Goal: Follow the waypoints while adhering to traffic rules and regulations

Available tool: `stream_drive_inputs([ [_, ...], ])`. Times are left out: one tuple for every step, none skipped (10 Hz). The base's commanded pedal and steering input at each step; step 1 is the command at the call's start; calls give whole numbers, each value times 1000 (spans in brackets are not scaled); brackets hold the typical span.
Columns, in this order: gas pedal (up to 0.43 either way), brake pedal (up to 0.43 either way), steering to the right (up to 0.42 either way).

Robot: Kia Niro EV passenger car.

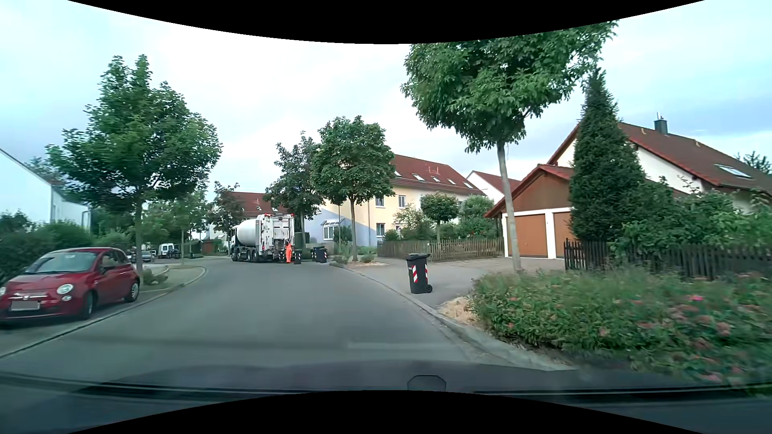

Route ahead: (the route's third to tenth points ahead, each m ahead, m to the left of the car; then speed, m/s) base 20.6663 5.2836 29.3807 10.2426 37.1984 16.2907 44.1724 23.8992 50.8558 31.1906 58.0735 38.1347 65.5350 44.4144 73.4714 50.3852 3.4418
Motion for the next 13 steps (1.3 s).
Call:
stream_drive_inputs([
  [20, 0, -82],
  [20, 0, -82],
  [20, 0, -84],
  [20, 0, -95],
  [20, 0, -107],
  [20, 0, -112],
  [20, 0, -122],
  [20, 0, -139],
  [20, 0, -150],
  [20, 0, -153],
  [20, 0, -152],
  [20, 0, -153],
  [20, 0, -150],
])
